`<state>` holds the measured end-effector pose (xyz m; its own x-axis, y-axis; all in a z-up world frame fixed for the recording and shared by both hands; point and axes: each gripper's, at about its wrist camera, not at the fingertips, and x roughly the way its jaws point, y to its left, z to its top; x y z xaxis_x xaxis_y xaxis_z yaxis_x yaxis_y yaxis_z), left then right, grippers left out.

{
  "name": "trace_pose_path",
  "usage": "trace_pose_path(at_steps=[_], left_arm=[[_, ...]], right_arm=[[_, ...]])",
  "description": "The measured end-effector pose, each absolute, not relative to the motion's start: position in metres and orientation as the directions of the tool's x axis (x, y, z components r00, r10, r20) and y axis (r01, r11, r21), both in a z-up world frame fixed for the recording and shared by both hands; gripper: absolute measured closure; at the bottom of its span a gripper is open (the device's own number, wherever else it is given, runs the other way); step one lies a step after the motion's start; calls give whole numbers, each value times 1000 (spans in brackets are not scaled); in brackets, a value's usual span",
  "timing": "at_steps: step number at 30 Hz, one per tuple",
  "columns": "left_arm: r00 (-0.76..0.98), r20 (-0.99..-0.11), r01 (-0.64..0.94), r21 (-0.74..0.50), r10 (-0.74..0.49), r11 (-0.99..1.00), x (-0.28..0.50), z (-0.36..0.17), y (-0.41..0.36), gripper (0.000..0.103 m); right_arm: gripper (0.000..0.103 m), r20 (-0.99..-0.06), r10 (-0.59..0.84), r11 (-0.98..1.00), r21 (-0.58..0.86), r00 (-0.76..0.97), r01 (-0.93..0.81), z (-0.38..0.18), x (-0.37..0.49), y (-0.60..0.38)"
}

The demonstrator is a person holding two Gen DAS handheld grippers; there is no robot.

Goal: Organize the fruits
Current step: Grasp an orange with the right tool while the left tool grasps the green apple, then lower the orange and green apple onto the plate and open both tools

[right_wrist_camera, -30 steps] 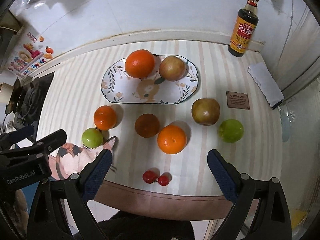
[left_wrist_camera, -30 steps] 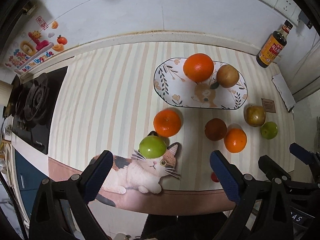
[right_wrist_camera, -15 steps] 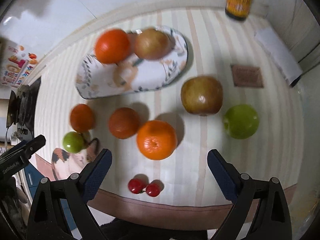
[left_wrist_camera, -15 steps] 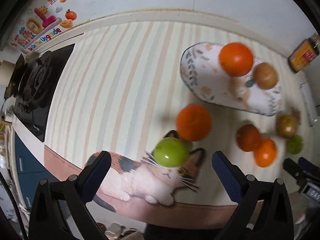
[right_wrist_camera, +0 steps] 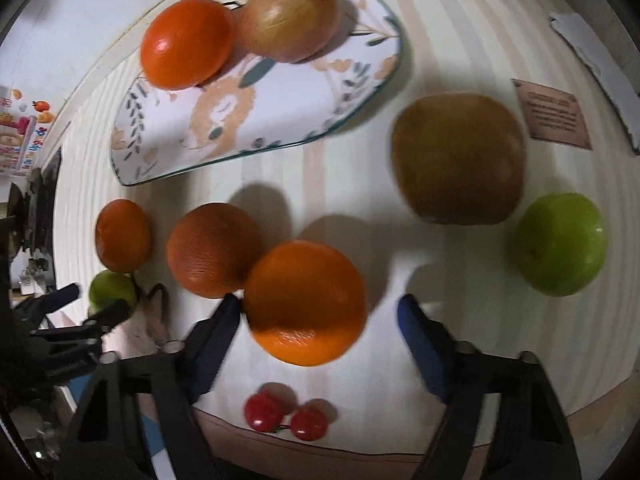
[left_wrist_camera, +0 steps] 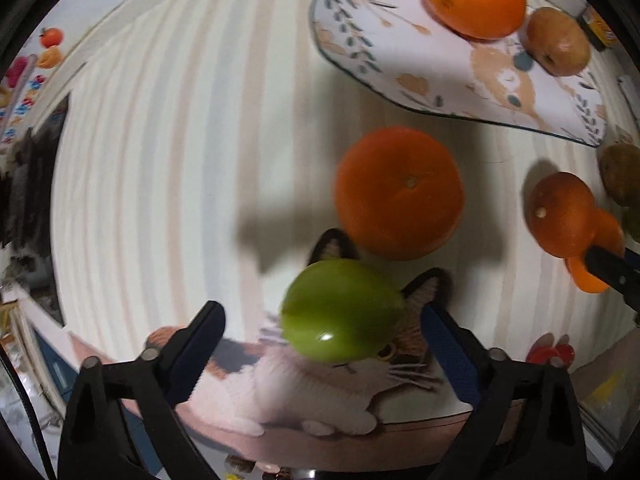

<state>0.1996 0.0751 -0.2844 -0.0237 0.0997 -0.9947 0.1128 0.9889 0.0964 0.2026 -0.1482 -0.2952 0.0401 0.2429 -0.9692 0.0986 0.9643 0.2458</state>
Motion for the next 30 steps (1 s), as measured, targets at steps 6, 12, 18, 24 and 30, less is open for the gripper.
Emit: trace_pose_path(at_steps=[6, 12, 18, 24, 30], left_arm=[[-8, -1000, 113, 19, 20, 993, 192, -288, 78, 43], [-17, -1000, 156, -26, -23, 987, 161, -286, 68, 43], [6, -1000, 159, -16, -17, 987, 152, -288, 62, 43], [13, -1000, 166, -14, -17, 986, 163, -289, 51, 43], [35, -999, 159, -31, -37, 987, 174, -274, 59, 43]], right_arm=[[37, -974, 219, 971, 223, 53, 84, -293, 198, -137], [37, -977, 215, 975, 214, 1, 55, -292, 174, -129], [35, -986, 169, 985, 169, 1, 45, -296, 173, -118], [36, -987, 163, 985, 164, 10, 62, -300, 177, -123], [37, -979, 203, 973, 204, 21, 113, -295, 176, -137]])
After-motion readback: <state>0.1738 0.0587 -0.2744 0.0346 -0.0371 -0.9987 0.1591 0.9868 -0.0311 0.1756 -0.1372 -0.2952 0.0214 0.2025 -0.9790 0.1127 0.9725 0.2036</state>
